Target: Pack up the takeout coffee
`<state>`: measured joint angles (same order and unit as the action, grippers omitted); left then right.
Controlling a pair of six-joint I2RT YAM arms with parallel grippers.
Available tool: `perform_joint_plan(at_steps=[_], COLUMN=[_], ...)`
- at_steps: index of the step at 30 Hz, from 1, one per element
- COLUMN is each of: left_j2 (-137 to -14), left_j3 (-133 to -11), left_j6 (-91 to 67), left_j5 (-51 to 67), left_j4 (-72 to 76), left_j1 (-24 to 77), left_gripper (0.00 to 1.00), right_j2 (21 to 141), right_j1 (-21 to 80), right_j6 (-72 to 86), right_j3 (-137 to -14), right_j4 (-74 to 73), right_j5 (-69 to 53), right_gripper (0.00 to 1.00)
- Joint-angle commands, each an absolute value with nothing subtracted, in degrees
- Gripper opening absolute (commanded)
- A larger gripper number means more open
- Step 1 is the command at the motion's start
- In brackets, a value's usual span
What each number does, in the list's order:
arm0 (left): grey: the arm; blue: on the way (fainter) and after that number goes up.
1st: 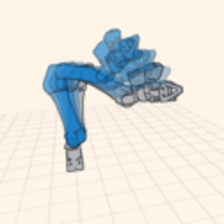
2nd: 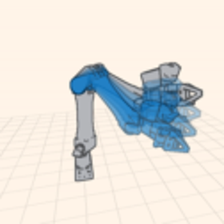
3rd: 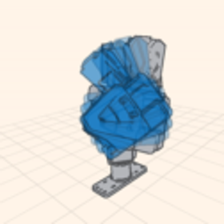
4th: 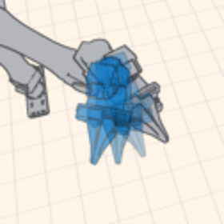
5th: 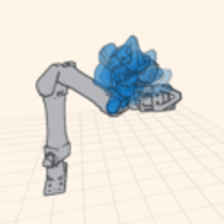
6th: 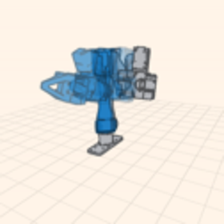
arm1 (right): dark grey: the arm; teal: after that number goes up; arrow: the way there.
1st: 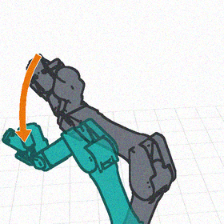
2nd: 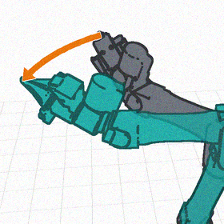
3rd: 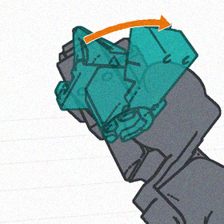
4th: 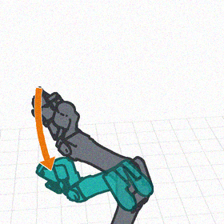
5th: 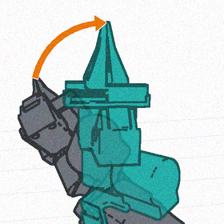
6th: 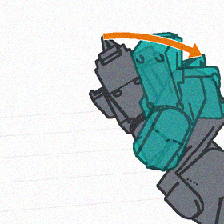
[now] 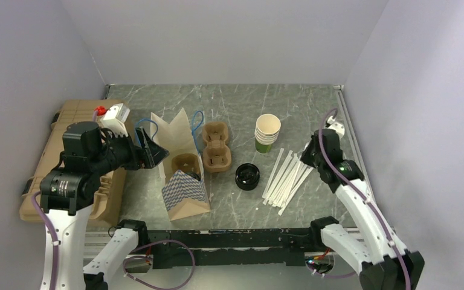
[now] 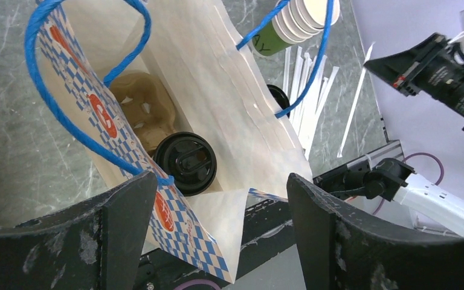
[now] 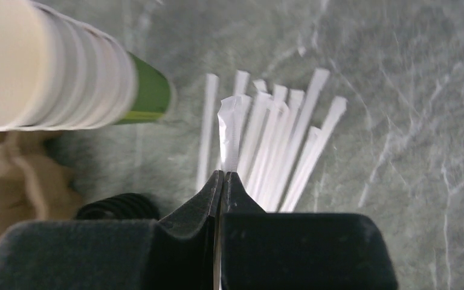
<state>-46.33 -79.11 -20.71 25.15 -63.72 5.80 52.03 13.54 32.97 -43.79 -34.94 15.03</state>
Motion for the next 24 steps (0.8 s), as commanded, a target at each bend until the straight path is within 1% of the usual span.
perform_joint_plan(at_steps=[1, 8, 14, 19, 24], left_j2=[-46.99, -47.99, -49.36, -49.91, -49.95], left_j3=[-82.3, -84.48, -84.68, -81.99, -78.51], left_j6=[-20.76, -22.63, -25.73, -31.76, -39.34], left_j5=[29.43, 38.67, 48.84, 58.2, 62.8], left_j4=[-62.07, -58.04, -52.91, -44.94, -35.17], left_j1=[6.53, 6.64, 7.29, 7.53, 7.65], left_gripper=[0.85, 0.85, 0.85, 0.85, 0.85], right_j2=[45.9, 44.04, 45.95, 47.62, 48.95], right_j1=[13.51, 13.79, 13.95, 14.6, 17.57], right_j6=[30.77, 30.89, 36.08, 43.9, 50.21], right_j3=[-50.43, -61.42, -70.59, -73.06, -73.04], right_j4=[-33.62, -31.68, -26.34, -16.62, -7.24], right_j5=[9.86, -0.81, -11.8, -20.89, -24.33], right_gripper=[0.0, 0.0, 0.0, 0.0, 0.0])
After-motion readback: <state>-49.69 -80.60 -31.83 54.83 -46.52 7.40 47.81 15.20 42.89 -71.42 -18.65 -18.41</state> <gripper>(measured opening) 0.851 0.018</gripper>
